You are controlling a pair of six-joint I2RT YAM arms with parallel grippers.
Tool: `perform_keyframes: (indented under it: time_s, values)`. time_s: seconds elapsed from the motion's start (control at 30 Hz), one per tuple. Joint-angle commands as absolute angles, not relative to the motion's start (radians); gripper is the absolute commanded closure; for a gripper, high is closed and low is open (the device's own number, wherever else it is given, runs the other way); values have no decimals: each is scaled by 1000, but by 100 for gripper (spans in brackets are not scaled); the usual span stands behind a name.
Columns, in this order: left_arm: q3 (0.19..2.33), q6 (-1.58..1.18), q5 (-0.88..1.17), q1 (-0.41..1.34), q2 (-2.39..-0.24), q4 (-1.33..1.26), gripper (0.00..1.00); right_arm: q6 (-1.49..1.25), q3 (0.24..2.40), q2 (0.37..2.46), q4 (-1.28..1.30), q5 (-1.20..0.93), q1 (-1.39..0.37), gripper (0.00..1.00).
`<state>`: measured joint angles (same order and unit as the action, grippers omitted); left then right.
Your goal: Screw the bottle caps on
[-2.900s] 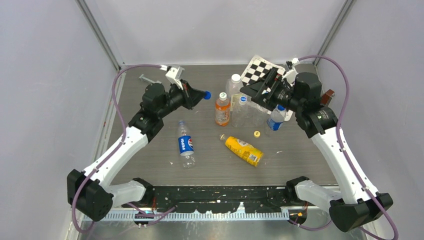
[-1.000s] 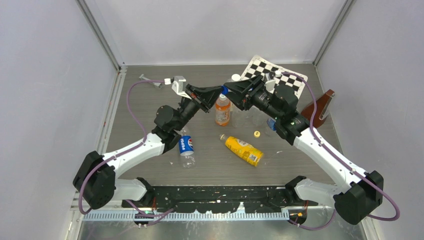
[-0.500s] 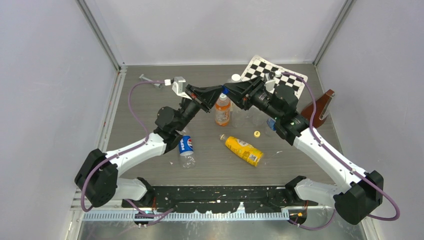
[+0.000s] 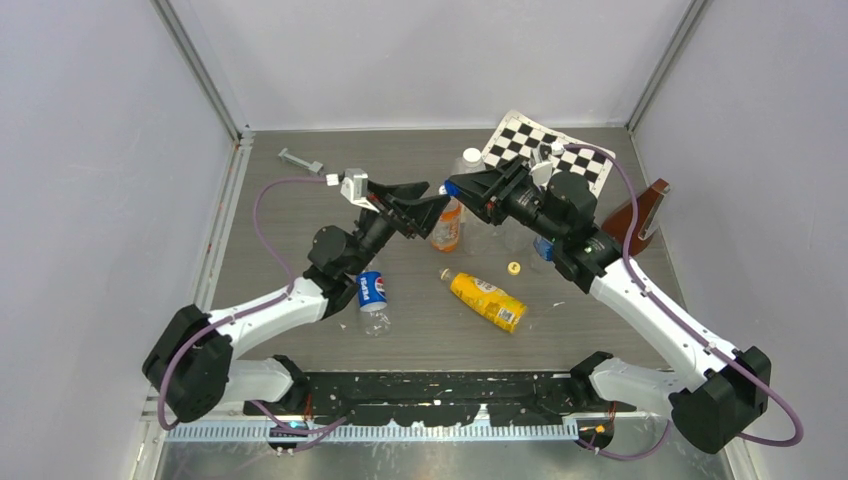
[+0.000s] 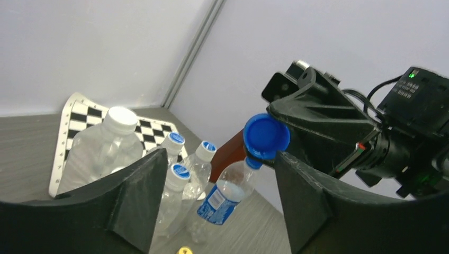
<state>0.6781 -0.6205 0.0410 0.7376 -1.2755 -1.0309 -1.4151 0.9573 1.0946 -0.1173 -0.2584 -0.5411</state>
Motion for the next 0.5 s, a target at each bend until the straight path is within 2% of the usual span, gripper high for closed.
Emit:
perform_keyframes:
  time_s: [0.0, 0.13, 0.23, 0.47]
  values:
    - [633, -606, 8, 741, -1138, -946, 20, -1257, 1029, 1069, -49, -248, -546, 86]
    - [637, -548, -36, 739, -943, -541, 7, -1138, 1079, 1081, 65, -252, -554, 87]
    - [670, -485, -94, 739, -795, -208, 2, -1045, 1103, 1096, 135, -237, -576, 87]
    - [801, -484, -277, 739, -614, 411, 0, -714, 1149, 1186, 282, -227, -727, 86]
